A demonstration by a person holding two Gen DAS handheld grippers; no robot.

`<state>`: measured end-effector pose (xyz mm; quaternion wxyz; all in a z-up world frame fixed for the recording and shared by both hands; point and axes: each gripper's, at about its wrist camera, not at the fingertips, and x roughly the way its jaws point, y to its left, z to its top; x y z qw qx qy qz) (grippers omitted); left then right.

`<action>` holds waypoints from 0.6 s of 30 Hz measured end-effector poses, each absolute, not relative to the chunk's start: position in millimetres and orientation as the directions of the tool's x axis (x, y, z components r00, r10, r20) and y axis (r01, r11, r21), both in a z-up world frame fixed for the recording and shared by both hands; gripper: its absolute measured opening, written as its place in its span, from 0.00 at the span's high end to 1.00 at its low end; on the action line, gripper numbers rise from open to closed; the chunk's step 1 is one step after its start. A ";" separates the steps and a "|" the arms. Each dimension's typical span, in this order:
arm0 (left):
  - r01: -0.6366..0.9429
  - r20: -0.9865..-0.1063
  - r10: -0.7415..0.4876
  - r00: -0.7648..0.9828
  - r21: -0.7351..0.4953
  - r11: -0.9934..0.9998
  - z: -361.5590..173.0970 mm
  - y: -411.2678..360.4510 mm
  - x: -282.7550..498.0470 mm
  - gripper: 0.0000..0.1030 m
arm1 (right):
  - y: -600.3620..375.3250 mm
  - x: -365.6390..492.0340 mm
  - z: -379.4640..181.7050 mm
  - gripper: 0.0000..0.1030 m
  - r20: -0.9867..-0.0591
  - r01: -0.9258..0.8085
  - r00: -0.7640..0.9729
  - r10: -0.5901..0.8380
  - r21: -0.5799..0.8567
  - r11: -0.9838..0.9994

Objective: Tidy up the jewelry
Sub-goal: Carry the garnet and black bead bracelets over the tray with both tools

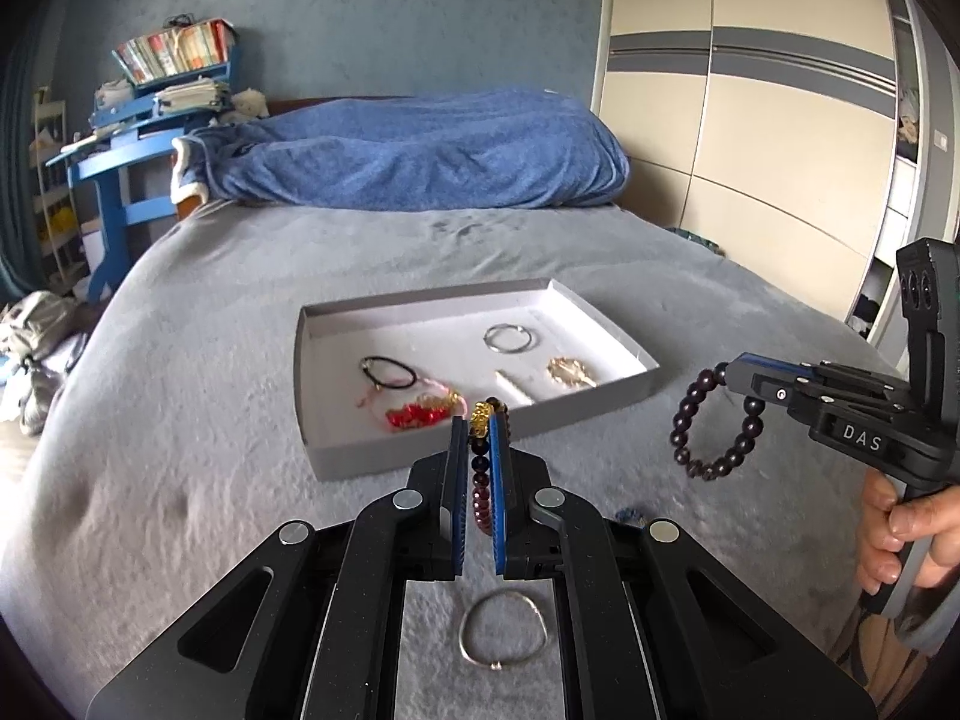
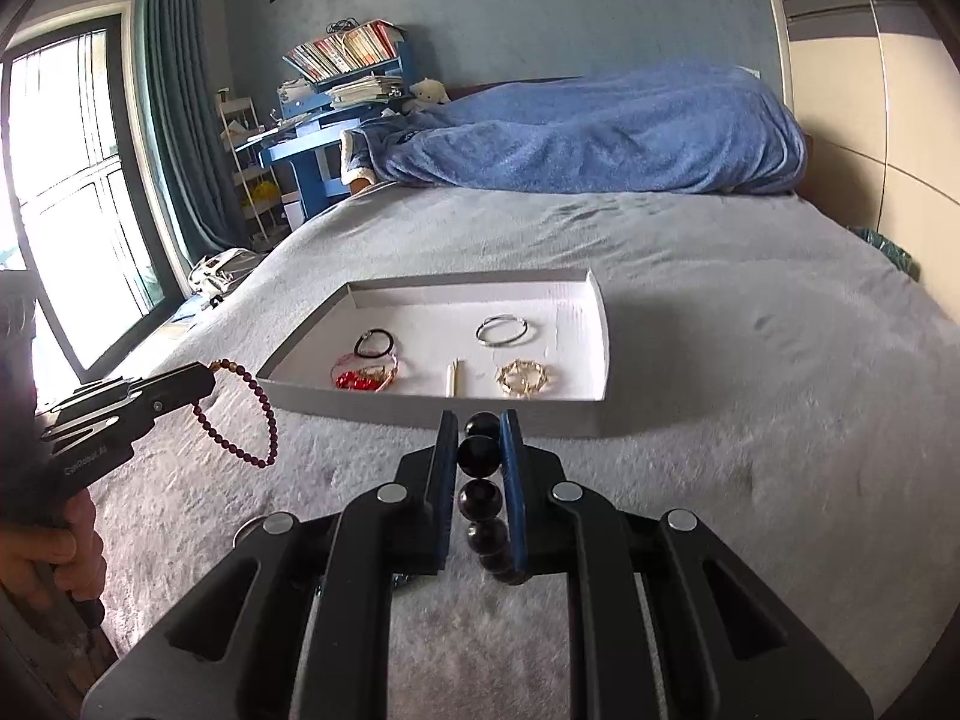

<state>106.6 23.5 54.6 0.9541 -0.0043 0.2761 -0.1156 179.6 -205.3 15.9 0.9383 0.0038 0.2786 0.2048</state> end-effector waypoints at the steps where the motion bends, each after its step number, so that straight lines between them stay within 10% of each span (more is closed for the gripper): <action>1: 0.217 -0.524 -0.222 0.822 -0.072 0.974 56.2 24.1 107.3 0.93 | -204.9 181.1 17.8 0.86 -0.521 -0.381 0.761 0.386 0.122 0.916; 18: 0.193 -0.510 -0.184 0.840 -0.035 0.981 90.8 32.4 164.3 0.93 | -167.3 225.1 70.0 0.86 -0.471 -0.442 0.768 0.433 0.099 0.891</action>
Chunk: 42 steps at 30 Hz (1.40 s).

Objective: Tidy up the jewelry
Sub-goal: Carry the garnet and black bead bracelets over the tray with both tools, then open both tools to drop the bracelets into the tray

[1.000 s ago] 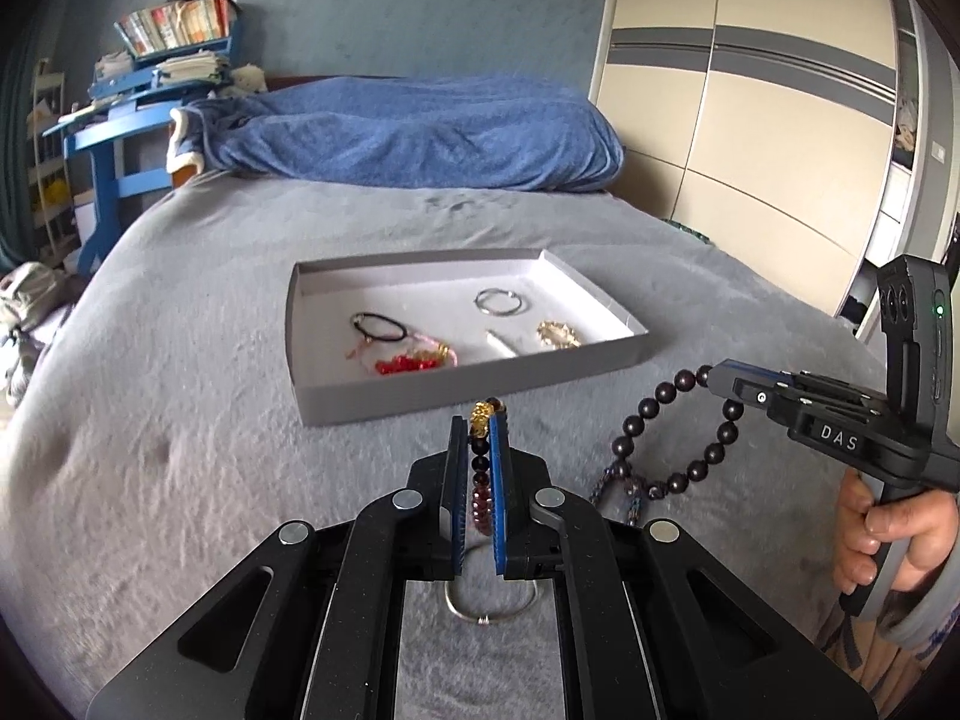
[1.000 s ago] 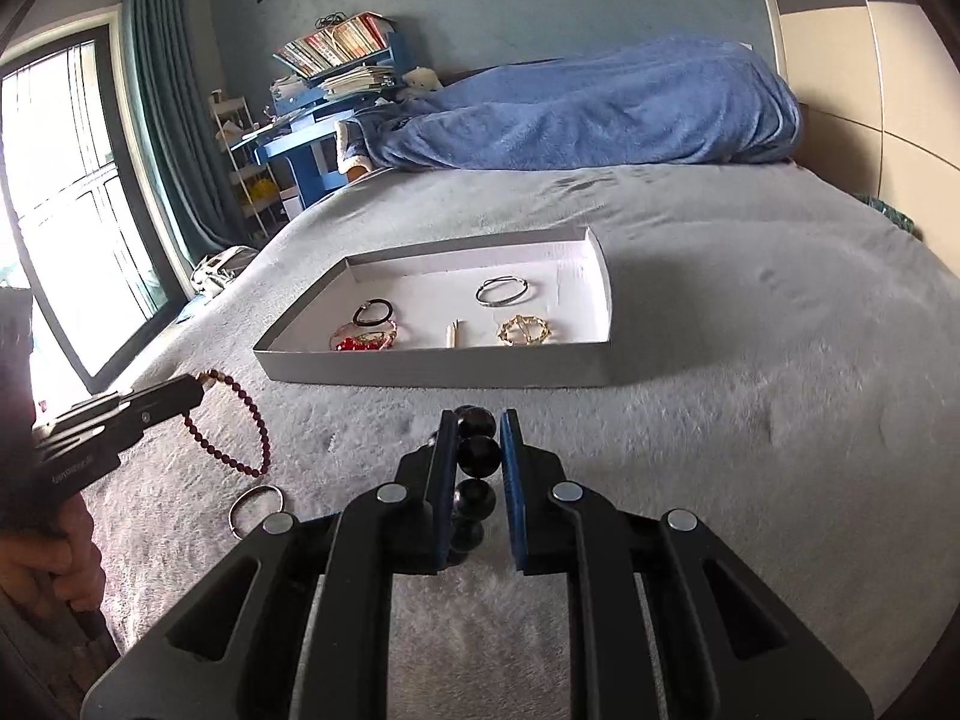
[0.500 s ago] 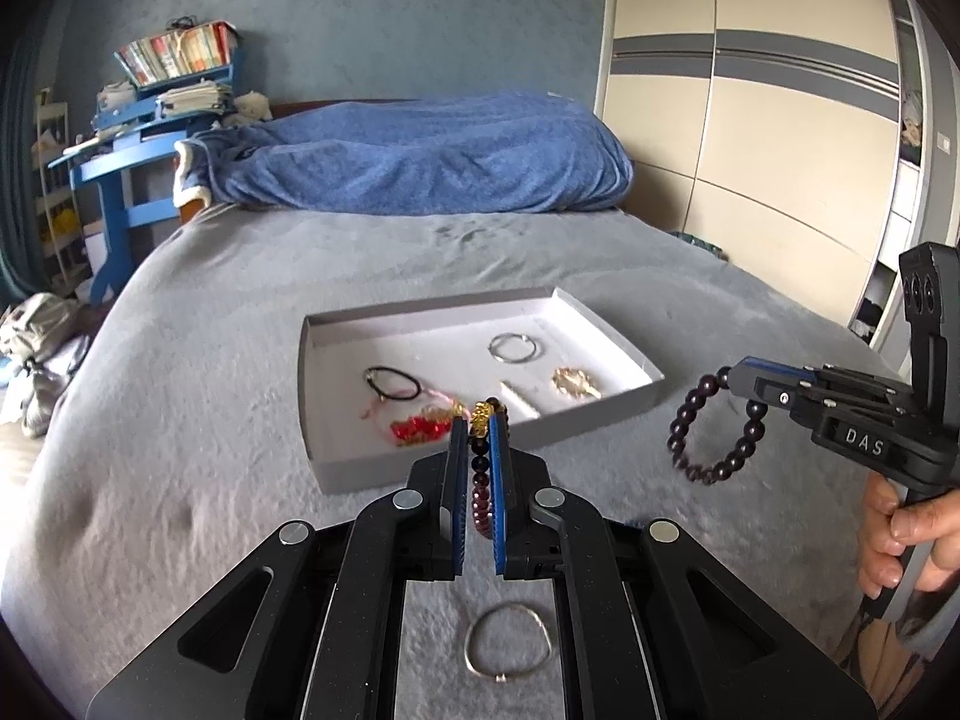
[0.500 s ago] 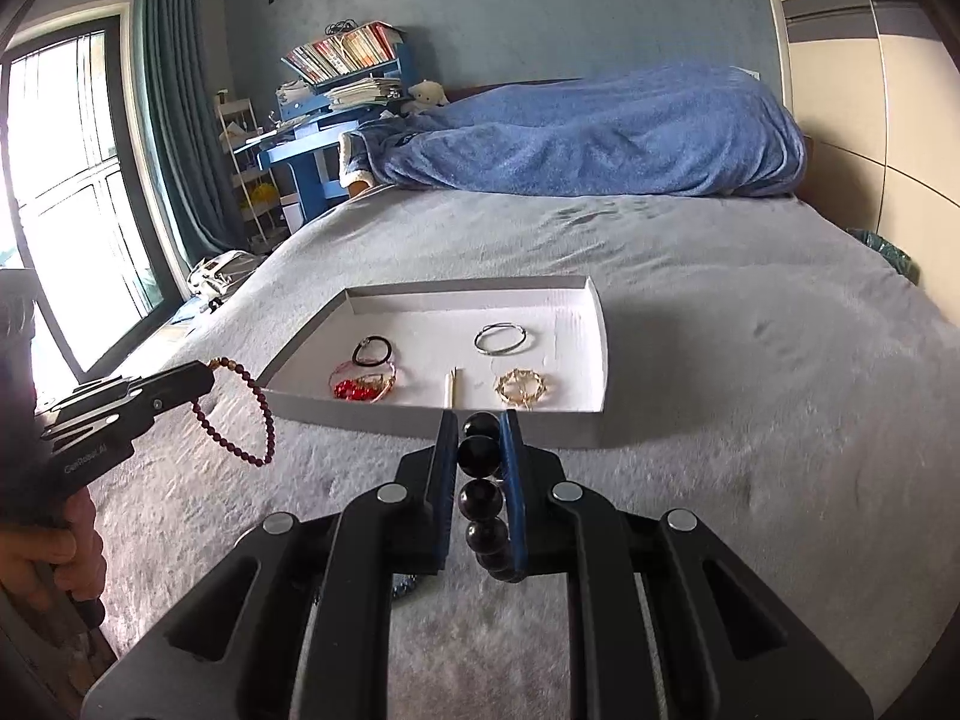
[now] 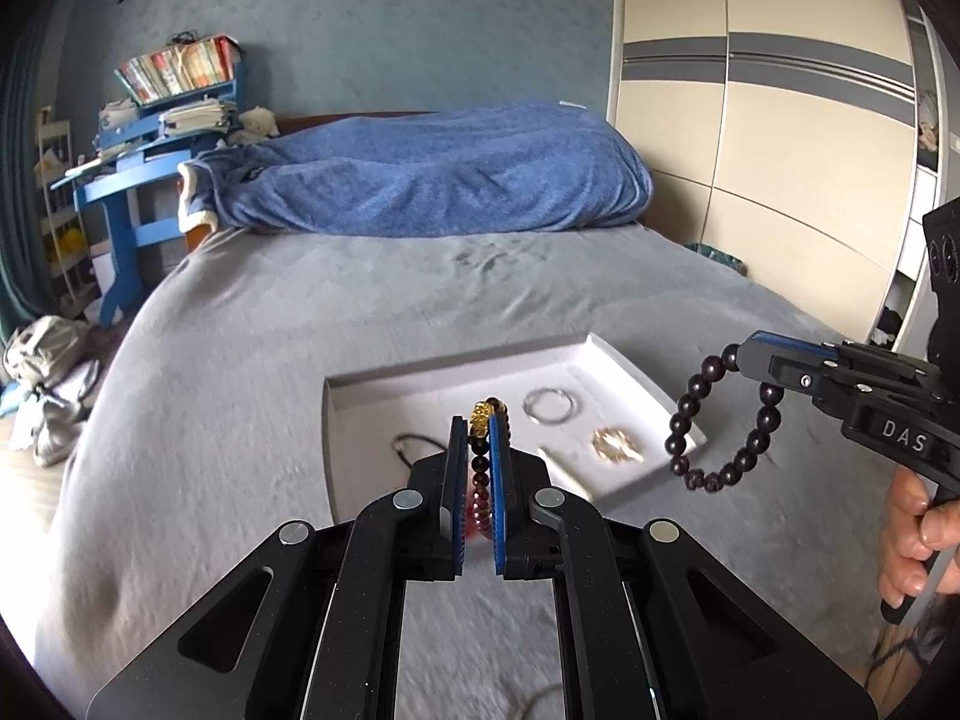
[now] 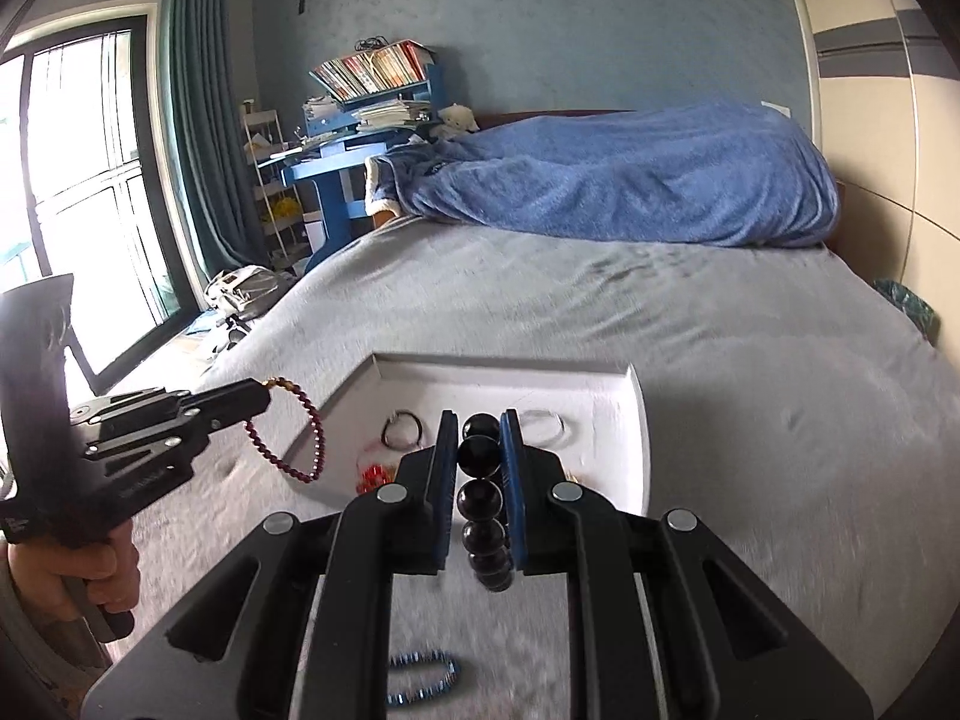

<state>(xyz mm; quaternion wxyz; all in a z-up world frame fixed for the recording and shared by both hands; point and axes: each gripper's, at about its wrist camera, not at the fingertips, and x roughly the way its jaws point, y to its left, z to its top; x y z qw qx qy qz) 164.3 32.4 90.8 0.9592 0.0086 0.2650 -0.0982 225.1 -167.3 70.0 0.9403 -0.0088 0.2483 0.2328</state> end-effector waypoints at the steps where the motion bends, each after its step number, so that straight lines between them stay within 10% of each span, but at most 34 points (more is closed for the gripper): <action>1: 0.192 -0.510 -0.183 0.840 -0.034 0.981 92.9 32.7 170.0 0.93 | -163.9 231.1 73.6 0.86 -0.470 -0.446 0.766 0.439 0.102 0.889; 22: 0.149 -0.597 -0.269 0.756 -0.242 0.959 51.5 25.8 316.3 0.93 | -123.0 349.7 18.6 0.86 -0.603 -0.410 0.685 0.408 0.144 0.901; 36: 0.150 -0.795 -0.094 0.599 -0.004 0.989 3.2 13.3 354.3 0.93 | -152.1 373.9 -26.2 0.86 -0.676 -0.336 0.678 0.288 0.064 0.940; 42: 0.133 -0.787 -0.073 0.612 0.012 0.991 3.1 19.9 346.0 0.65 | -154.1 372.9 -30.0 0.86 -0.682 -0.326 0.682 0.264 0.040 0.945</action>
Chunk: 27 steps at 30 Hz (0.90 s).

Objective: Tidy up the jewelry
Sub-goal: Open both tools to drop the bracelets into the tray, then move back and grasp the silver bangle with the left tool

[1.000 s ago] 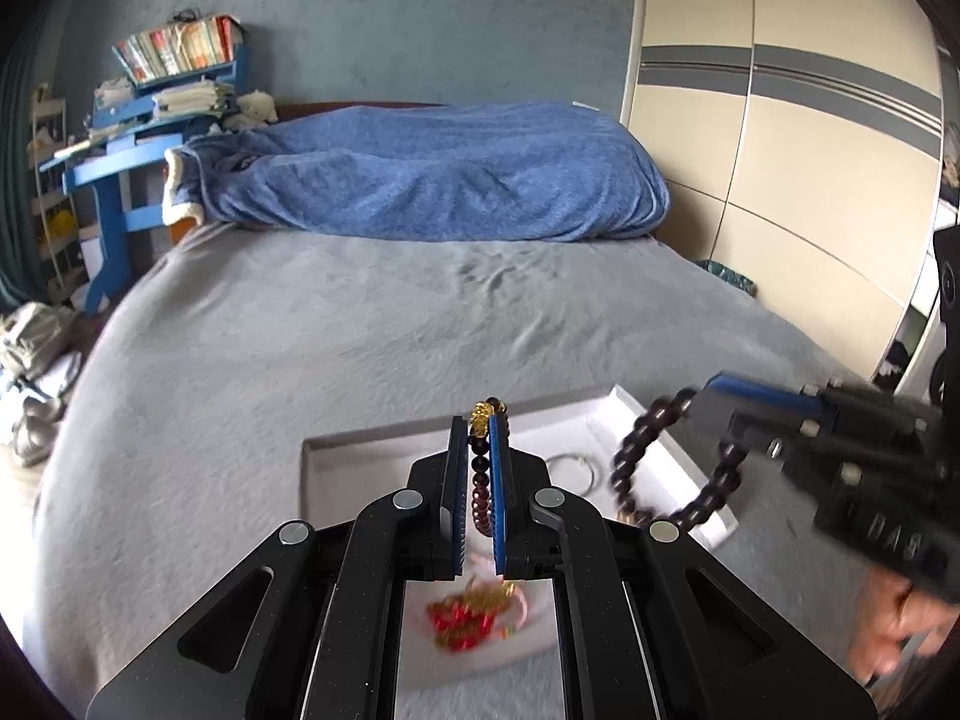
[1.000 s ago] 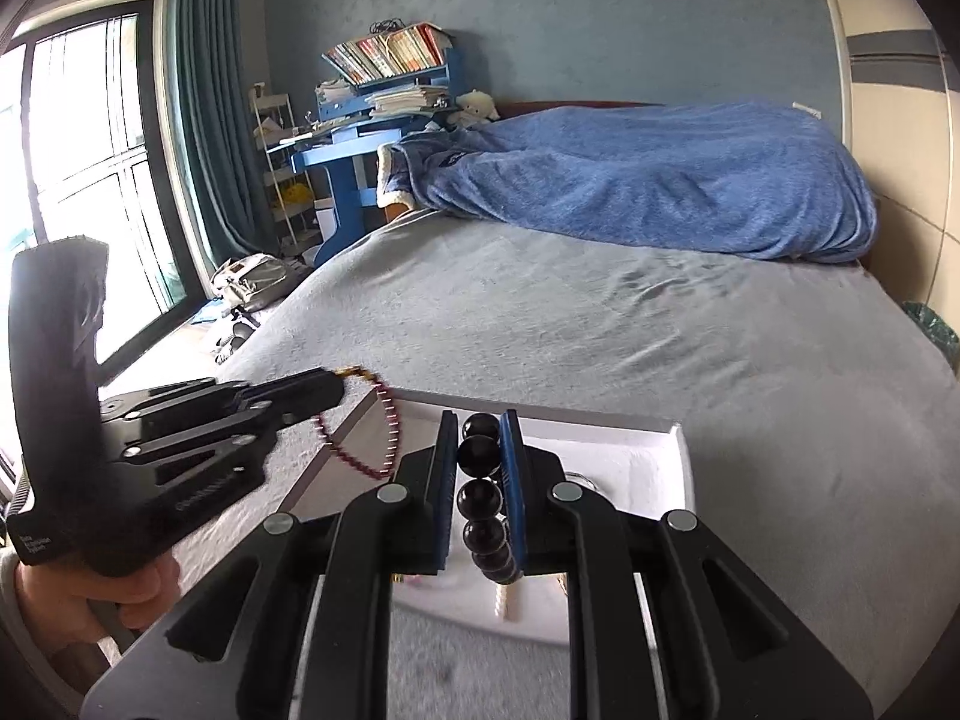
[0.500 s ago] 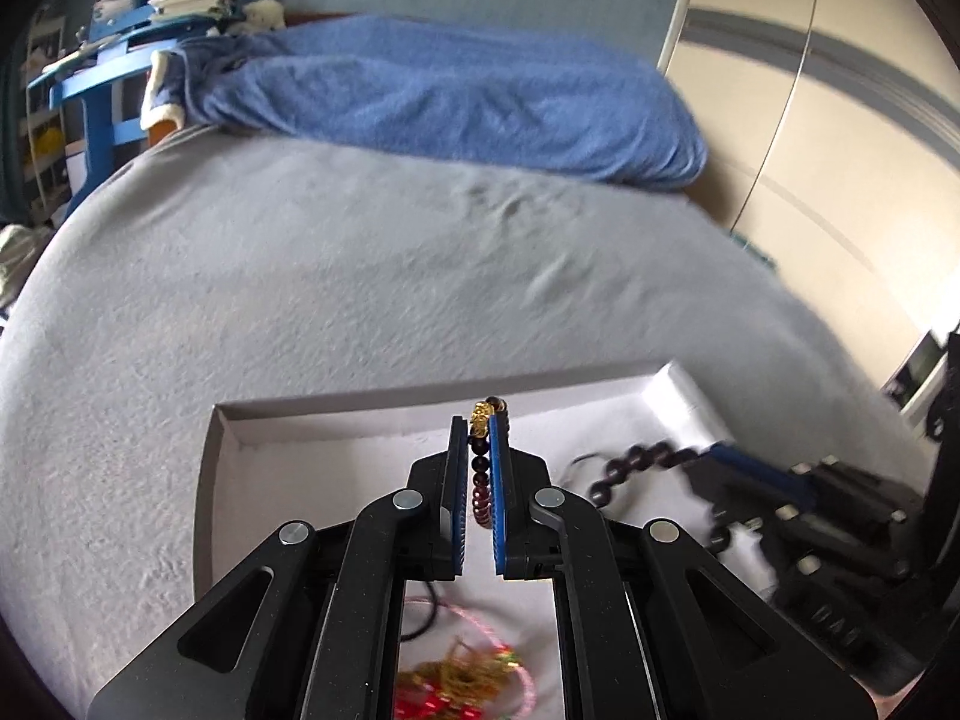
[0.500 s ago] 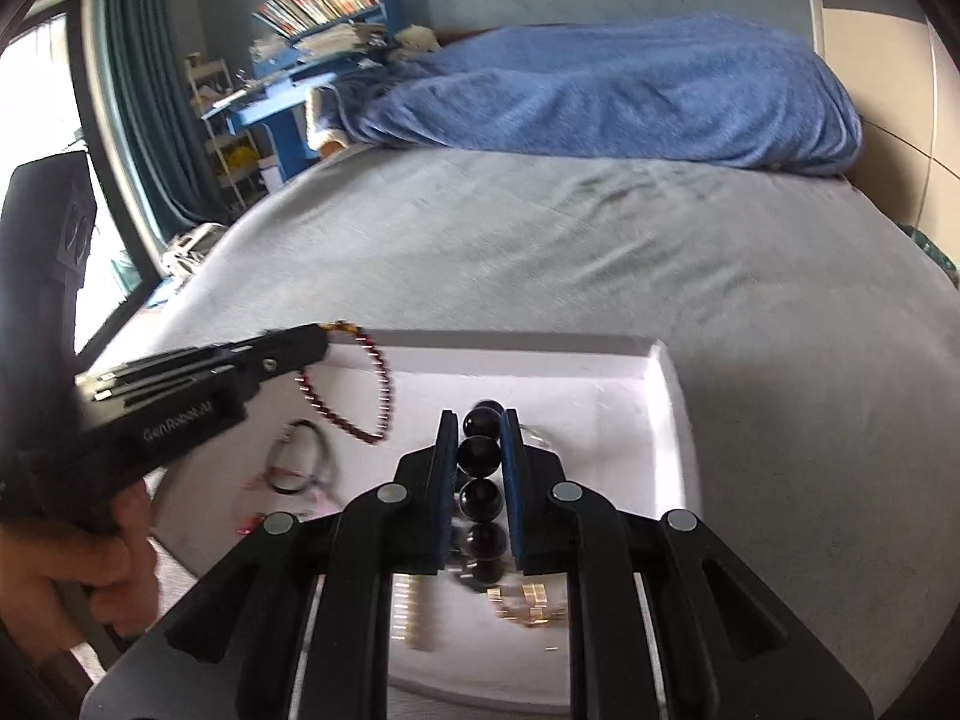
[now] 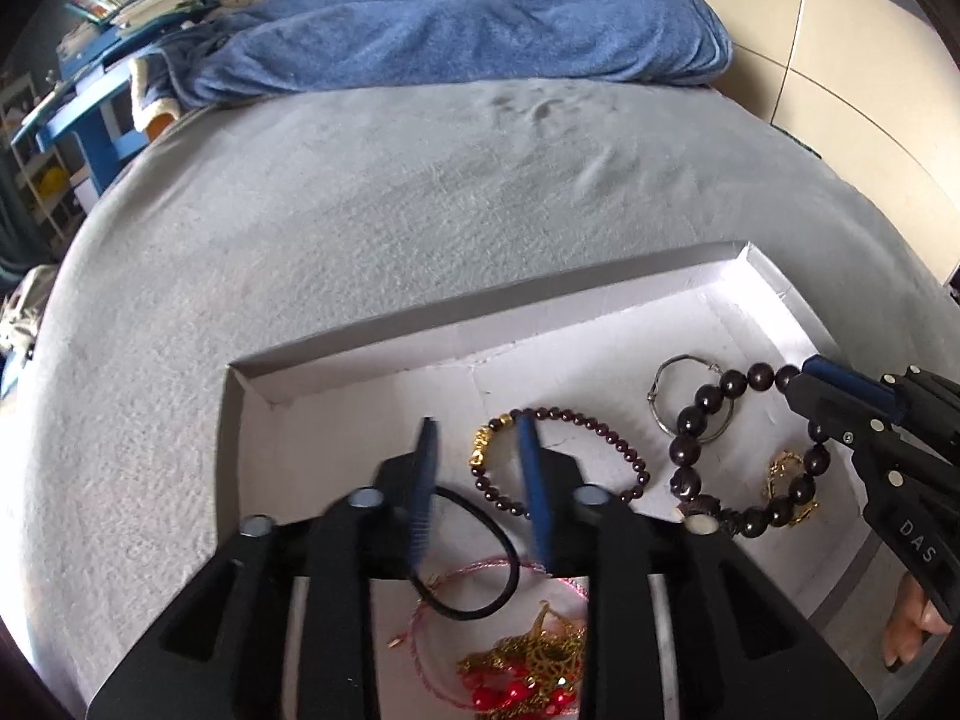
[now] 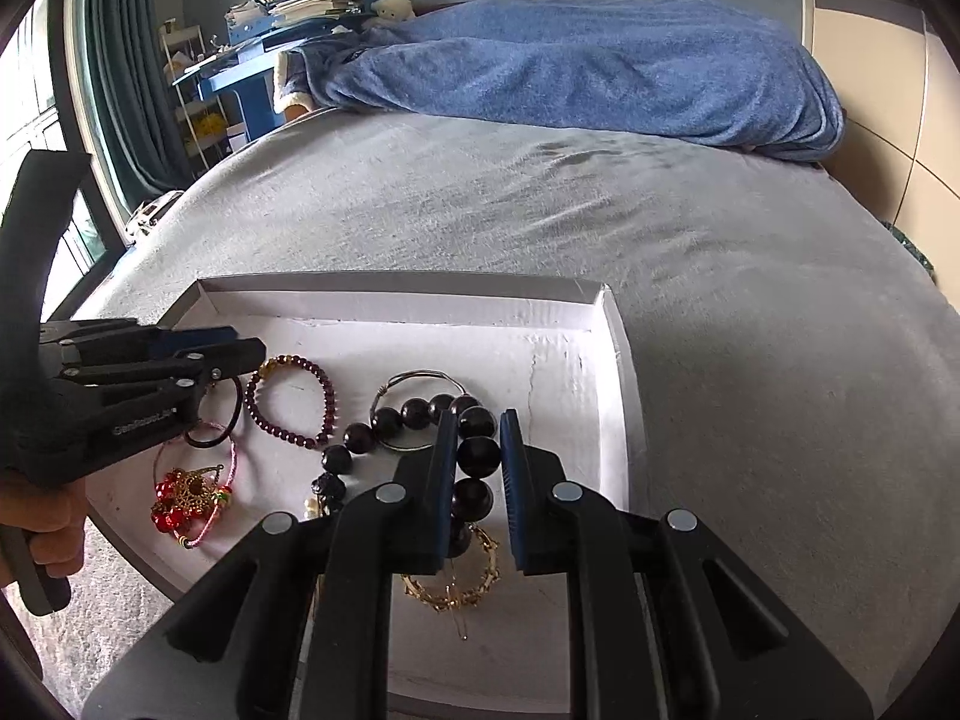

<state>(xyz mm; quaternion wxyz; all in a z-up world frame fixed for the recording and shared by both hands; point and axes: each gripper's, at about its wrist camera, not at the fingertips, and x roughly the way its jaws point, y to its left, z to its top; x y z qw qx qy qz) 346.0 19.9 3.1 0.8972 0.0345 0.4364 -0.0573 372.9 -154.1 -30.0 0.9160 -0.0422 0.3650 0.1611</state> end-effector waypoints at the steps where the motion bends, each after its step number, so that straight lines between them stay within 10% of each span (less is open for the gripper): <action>1: 0.131 -0.777 -0.067 0.625 0.020 0.991 5.9 20.1 342.7 0.55 | -155.2 371.9 -29.5 0.86 -0.682 -0.324 0.683 0.262 0.039 0.945; 4: 0.124 -0.736 -0.055 0.675 0.039 0.992 16.7 22.0 329.1 0.31 | -159.5 367.9 -25.0 0.68 -0.671 -0.313 0.694 0.261 0.045 0.949; 16: 0.101 -0.619 -0.096 0.779 -0.028 0.994 51.1 39.9 238.5 0.19 | -176.2 301.3 -1.5 0.37 -0.599 -0.309 0.747 0.289 0.072 0.948; 27: 0.057 -0.639 -0.103 0.762 -0.093 0.994 30.3 53.3 158.7 0.16 | -180.1 243.1 -16.8 0.30 -0.614 -0.317 0.724 0.312 0.106 0.943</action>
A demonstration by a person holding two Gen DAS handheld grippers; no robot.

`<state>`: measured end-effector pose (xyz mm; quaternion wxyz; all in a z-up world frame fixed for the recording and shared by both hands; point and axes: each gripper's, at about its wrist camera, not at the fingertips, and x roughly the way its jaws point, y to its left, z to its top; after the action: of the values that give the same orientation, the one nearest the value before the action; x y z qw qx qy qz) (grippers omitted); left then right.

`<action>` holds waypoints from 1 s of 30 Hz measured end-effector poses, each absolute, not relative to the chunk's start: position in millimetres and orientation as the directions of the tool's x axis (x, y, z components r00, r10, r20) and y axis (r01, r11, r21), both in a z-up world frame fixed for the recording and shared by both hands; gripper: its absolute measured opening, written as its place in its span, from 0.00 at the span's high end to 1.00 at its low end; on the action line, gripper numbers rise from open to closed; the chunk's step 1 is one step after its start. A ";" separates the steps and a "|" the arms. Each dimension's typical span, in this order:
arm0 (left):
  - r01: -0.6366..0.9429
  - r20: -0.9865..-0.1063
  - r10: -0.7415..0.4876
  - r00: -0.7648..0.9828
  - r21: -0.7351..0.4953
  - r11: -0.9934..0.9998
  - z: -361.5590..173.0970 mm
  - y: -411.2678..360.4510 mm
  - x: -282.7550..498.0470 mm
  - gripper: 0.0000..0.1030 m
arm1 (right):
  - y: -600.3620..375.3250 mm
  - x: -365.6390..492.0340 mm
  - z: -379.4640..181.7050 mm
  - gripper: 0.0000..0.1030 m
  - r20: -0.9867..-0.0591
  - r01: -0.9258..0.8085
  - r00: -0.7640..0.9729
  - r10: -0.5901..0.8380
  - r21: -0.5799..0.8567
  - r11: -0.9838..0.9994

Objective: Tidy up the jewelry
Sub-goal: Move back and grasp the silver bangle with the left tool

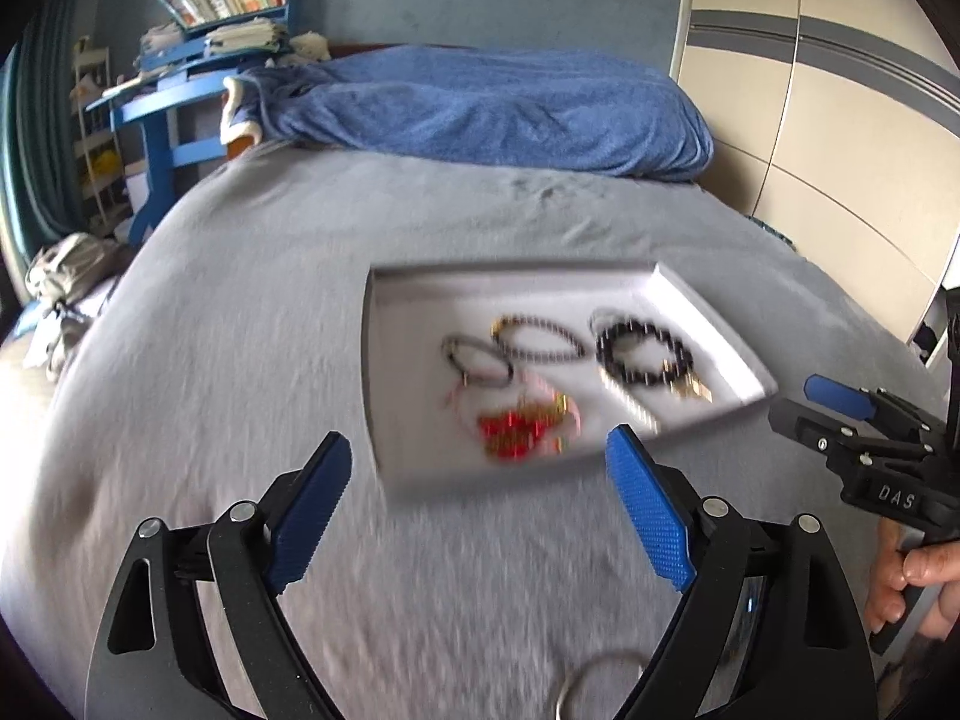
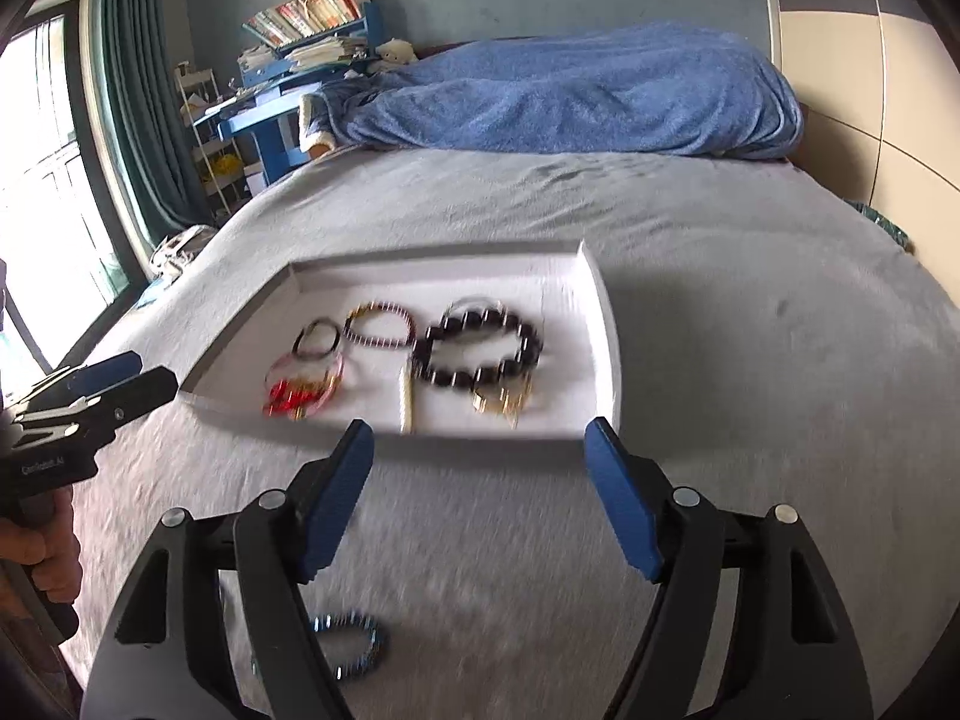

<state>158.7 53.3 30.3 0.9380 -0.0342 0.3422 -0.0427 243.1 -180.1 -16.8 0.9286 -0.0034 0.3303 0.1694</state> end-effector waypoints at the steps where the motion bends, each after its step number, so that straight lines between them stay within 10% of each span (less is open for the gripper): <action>1: 0.055 -0.644 -0.105 0.758 -0.097 0.994 26.9 53.9 154.3 0.16 | -180.9 237.9 -20.9 0.30 -0.620 -0.319 0.719 0.315 0.109 0.942; 27: 0.199 -0.721 -0.129 0.681 0.012 0.980 -22.7 4.3 77.4 0.16 | -206.5 184.4 -65.1 0.28 -0.656 -0.299 0.687 0.313 0.137 0.944; 30: 0.206 -0.750 -0.117 0.651 0.027 0.978 -29.4 0.5 82.1 0.37 | -200.0 181.0 -64.0 0.28 -0.650 -0.331 0.685 0.328 0.123 0.936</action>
<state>82.1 0.5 -29.4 0.9070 0.0548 0.4080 -0.0891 181.0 -200.0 -64.0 0.9179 -0.0022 0.3539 0.1793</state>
